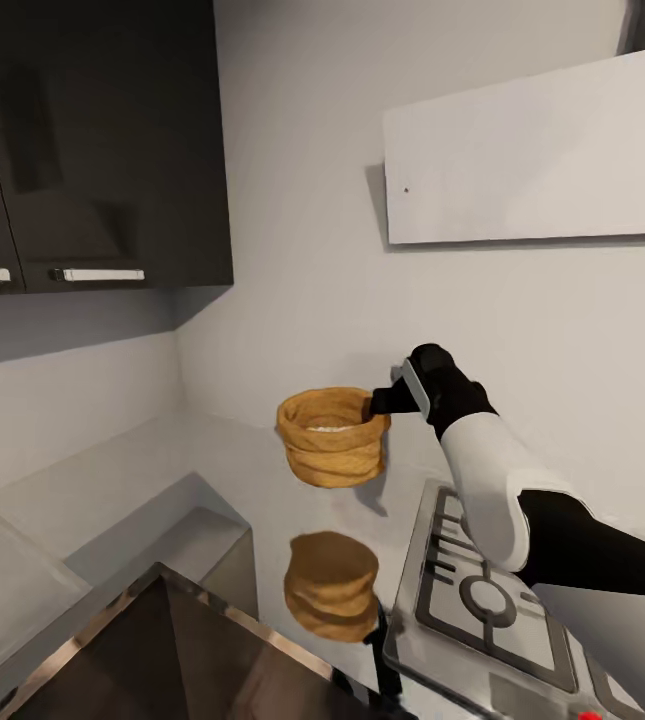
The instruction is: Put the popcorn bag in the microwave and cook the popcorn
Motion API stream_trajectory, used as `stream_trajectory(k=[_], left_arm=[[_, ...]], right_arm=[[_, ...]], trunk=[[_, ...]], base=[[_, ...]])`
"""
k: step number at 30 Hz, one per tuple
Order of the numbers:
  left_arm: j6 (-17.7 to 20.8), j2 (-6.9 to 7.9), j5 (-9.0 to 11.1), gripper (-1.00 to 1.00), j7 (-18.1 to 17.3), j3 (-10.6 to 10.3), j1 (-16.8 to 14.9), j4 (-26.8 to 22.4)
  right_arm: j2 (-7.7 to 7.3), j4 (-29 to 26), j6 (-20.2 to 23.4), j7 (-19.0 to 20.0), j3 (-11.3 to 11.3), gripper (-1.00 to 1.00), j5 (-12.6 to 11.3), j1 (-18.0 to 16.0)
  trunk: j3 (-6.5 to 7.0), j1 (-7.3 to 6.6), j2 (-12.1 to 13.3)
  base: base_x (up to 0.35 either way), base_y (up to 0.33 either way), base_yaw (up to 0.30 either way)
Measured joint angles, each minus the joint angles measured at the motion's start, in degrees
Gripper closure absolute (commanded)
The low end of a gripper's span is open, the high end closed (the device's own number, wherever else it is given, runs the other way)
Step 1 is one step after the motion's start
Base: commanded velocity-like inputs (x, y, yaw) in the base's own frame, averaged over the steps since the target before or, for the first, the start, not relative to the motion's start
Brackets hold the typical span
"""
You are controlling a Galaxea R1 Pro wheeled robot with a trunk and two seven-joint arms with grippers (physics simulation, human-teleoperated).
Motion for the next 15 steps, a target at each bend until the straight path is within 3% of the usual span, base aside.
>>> stream_trajectory(k=[15], left_arm=[[-0.1, 0.08, 0.2, -1.0, 0.0, 0.0, 0.0, -0.1]], right_arm=[[0.0, 0.0, 0.0, 0.0, 0.0, 1.0, 0.1, 0.0]], trunk=[[0.0, 0.0, 0.0]], base=[[-0.348, 0.0, 0.0]])
